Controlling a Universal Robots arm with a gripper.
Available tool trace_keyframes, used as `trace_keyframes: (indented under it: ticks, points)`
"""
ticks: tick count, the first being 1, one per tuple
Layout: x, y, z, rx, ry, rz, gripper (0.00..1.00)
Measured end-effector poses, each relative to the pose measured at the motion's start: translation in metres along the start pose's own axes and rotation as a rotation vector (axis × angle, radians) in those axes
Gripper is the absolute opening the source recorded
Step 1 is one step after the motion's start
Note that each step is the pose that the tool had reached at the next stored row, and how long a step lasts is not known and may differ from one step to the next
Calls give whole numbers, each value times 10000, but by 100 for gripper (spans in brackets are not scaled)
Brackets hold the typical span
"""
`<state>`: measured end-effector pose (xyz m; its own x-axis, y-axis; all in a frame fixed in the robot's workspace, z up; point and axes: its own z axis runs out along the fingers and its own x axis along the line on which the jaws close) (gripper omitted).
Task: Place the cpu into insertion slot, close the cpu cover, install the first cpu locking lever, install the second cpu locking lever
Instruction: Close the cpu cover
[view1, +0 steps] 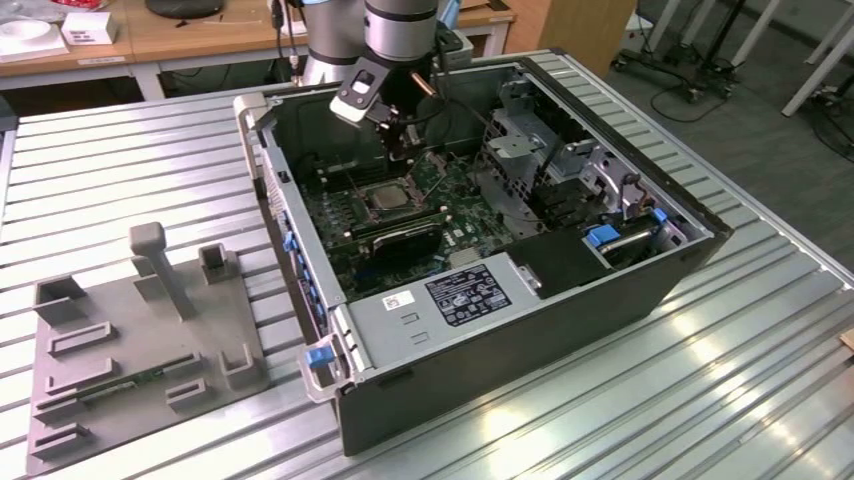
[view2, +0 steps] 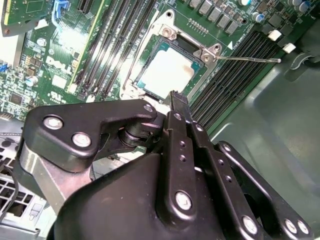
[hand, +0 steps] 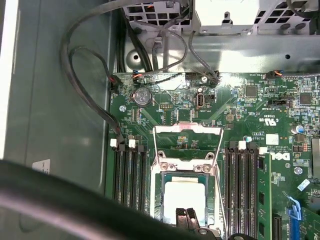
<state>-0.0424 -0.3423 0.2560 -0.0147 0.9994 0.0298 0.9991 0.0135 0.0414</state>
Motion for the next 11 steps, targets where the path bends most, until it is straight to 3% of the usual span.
trace_keyframes:
  ticks: [11]
  points:
    - [-1, 40, -1, 1, -2, 0, 11]
